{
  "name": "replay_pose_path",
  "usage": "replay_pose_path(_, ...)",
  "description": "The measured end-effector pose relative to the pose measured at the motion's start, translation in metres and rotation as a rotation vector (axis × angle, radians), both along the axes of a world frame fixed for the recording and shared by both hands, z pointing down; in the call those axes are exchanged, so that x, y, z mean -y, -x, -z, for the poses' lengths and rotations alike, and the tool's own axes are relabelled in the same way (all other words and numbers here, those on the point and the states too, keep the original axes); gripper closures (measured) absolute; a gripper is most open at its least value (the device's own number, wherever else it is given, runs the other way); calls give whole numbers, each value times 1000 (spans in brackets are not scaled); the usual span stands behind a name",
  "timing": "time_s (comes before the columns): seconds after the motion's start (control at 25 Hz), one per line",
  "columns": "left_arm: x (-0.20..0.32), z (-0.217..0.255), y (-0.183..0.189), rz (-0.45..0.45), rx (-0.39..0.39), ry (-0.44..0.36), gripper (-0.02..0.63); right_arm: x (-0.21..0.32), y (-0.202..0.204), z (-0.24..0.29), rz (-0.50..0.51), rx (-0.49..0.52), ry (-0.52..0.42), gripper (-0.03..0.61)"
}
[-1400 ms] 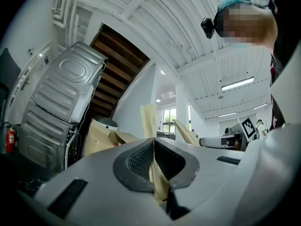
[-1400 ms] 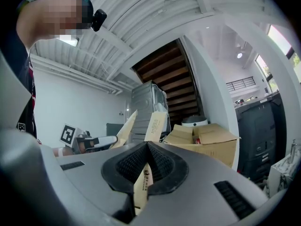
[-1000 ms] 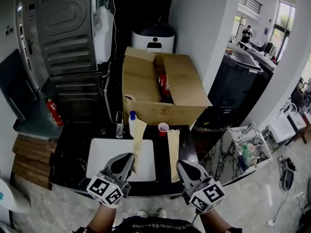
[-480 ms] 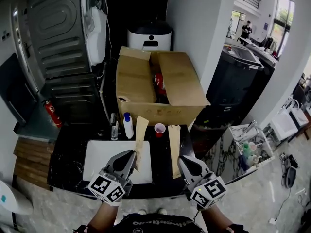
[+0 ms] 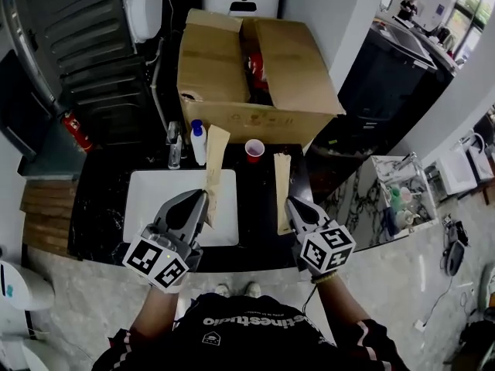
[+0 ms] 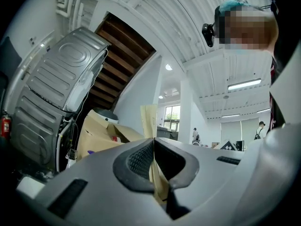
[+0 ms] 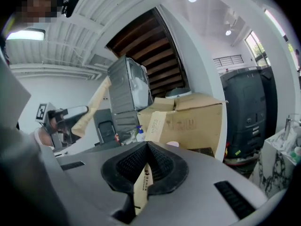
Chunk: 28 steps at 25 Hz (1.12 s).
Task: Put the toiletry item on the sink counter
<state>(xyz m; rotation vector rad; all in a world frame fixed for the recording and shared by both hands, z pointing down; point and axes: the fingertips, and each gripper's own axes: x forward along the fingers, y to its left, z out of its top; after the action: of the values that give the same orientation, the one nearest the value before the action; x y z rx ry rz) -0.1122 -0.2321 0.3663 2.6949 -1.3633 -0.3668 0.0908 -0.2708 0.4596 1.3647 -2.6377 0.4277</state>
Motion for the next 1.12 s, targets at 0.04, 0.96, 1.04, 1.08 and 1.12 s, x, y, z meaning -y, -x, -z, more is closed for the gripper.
replay_pose_path(0.04, 0, -1, 2, 4, 1, 3, 597, 6, -1, -16, -8, -8, 36, 540)
replay_pose_path(0.96, 5, -20, 41, 82, 35, 60, 597, 91, -1, -225, -150, -243, 461, 540)
replay_pose_path(1.04, 4, -20, 43, 85, 36, 62, 597, 90, -3, -230, -168, -241, 474, 538)
replay_pose_path(1.08, 4, -20, 43, 85, 36, 62, 597, 90, -3, -232, -175, -241, 477, 538)
replay_pose_path(1.12, 4, -20, 44, 86, 37, 62, 597, 89, -4, -232, -180, -240, 479, 537)
